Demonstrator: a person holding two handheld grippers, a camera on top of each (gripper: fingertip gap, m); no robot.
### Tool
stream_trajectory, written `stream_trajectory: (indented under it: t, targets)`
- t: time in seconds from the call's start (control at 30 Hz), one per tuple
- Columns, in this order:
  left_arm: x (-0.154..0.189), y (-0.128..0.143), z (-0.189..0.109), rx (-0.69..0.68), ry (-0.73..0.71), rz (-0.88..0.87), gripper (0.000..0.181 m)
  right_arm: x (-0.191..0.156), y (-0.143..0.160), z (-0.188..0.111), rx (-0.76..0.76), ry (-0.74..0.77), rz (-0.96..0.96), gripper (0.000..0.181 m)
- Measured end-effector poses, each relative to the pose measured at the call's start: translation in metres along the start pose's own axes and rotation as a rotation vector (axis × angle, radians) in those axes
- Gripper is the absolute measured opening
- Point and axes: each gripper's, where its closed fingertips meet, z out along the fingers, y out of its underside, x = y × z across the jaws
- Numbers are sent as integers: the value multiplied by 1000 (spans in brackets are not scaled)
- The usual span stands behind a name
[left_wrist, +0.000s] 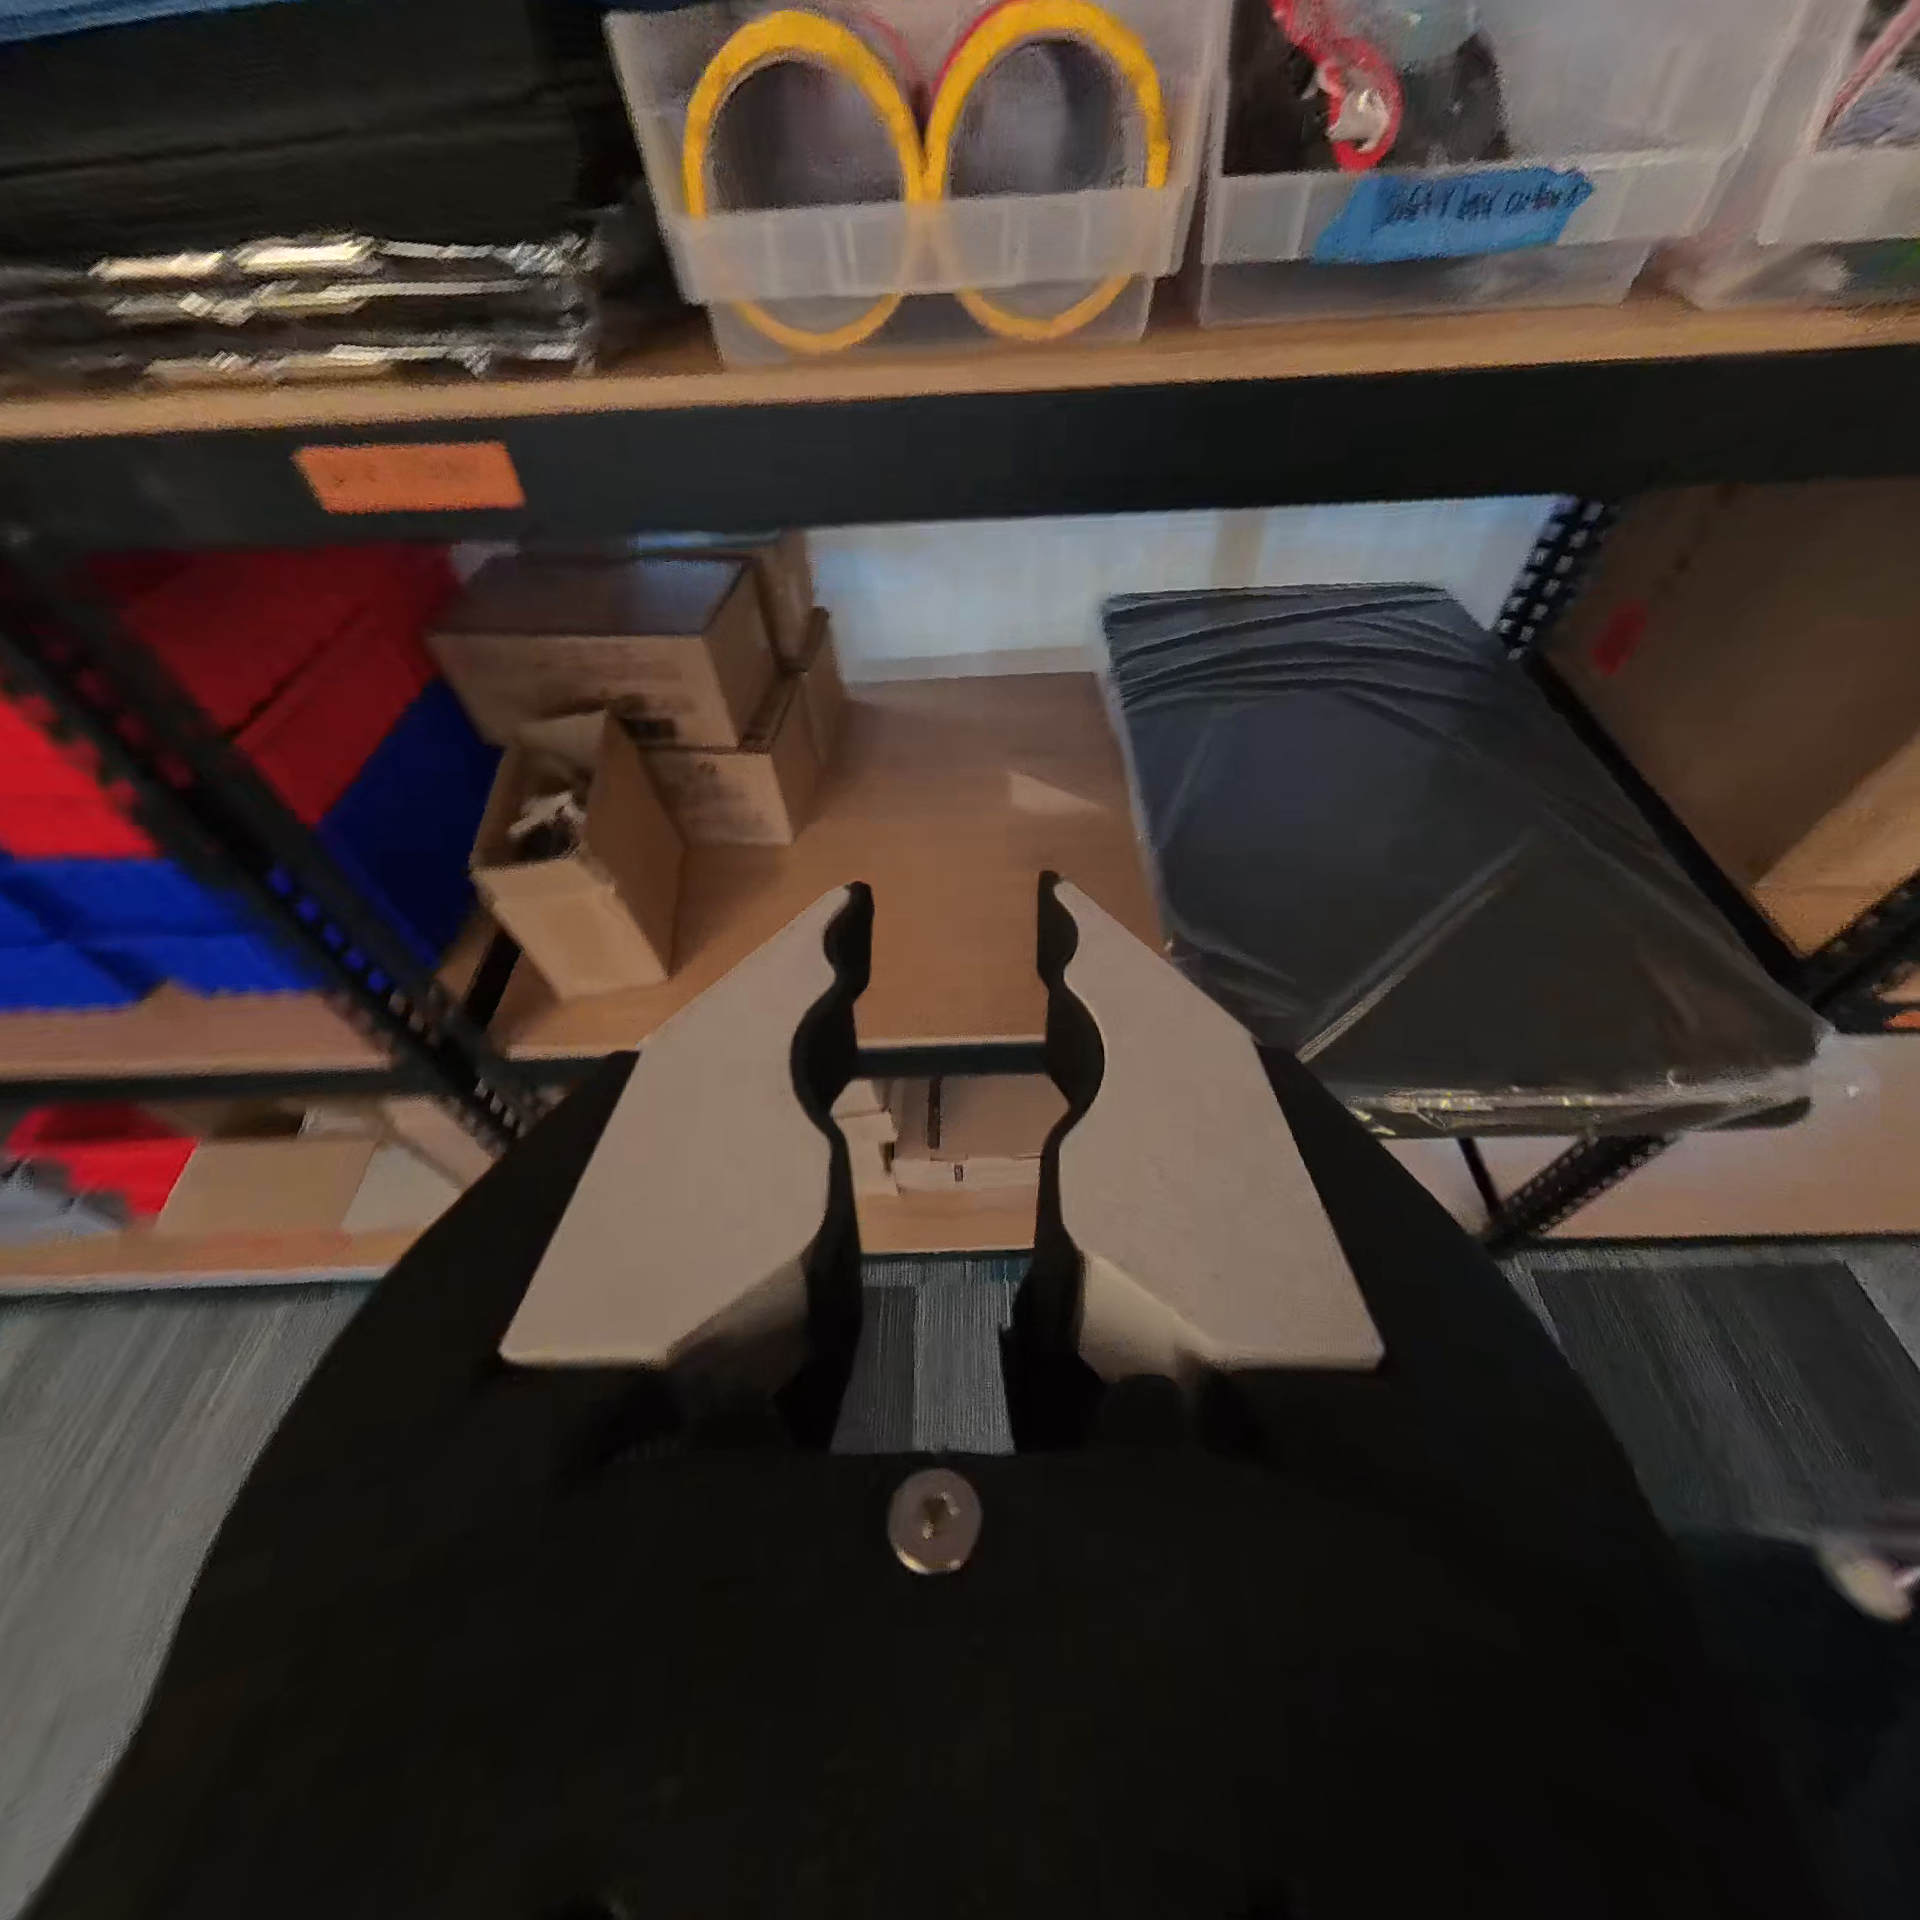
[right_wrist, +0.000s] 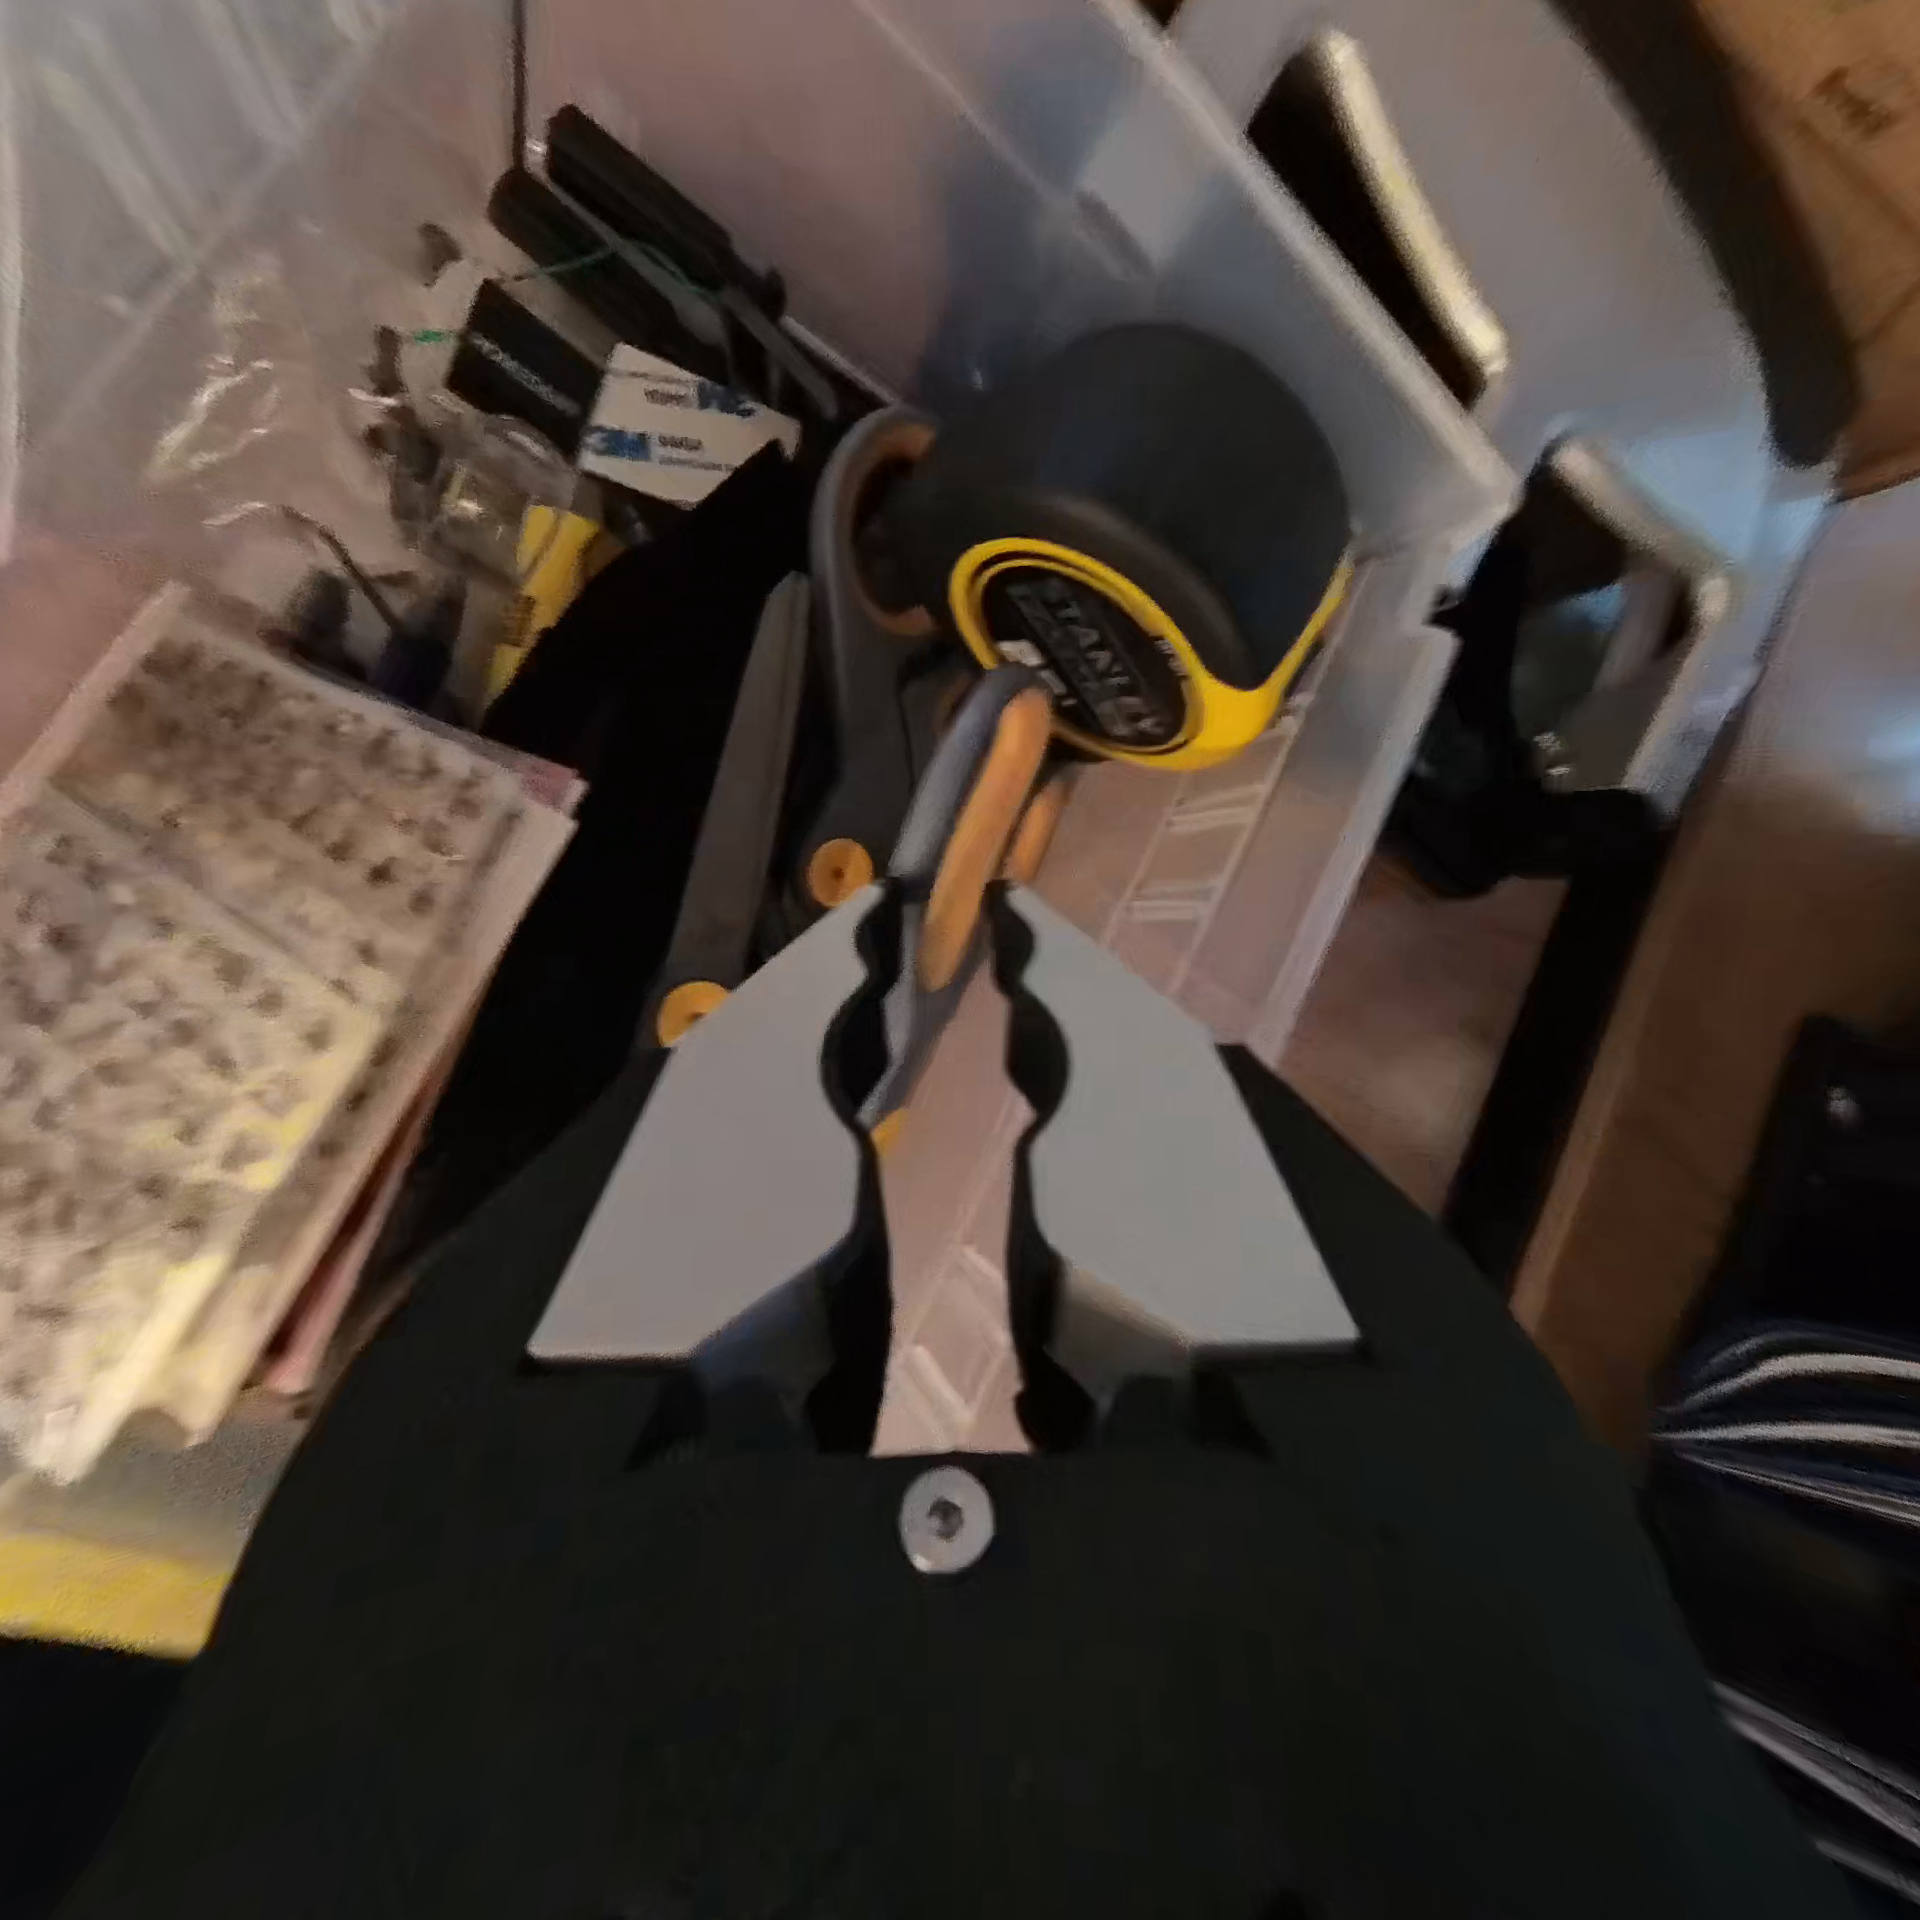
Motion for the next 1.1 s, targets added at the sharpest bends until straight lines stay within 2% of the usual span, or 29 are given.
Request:
stream_trajectory:
  t: [0.03,0.13,0.23,0.33,0.43,0.5,0.6,0.73,0.8,0.87,0.9,0.97,1.03,1.1]
  targets:
    - [-6,-8,12,3,42,27,29,-6,1,1,-23,-24,12,4]
    - [-20,-26,42,20,118,122,29,-5,-1,-1,-69,39,1,0]
    - [-19,-42,64,69,190,148,27,-4,-19,-19,11,77,-1,0]
    - [6,-72,80,166,356,95,25,-5,-45,-54,182,56,41,0]
    - [48,-107,96,231,563,113,27,3,-49,-73,248,62,107,0]
    - [73,-126,105,254,628,179,28,3,-47,-66,247,41,173,0]
    - [102,-142,106,286,659,244,31,-8,-35,-31,156,45,226,41]
    - [117,-134,93,305,699,220,30,0,-8,7,-34,254,33,32]
    - [115,-123,89,277,722,195,29,-1,-3,20,-76,261,5,11]
    - [108,-114,90,253,710,195,28,-2,-4,18,-87,245,1,10]
    - [105,-112,90,249,707,194,27,-2,-8,13,-64,231,3,9]
    - [104,-120,87,275,731,168,25,-5,-25,-9,78,167,58,8]
    - [117,-141,82,335,822,127,25,-6,-44,-43,262,98,122,7]
    - [144,-173,80,419,978,72,28,-3,-60,-77,417,49,149,7]
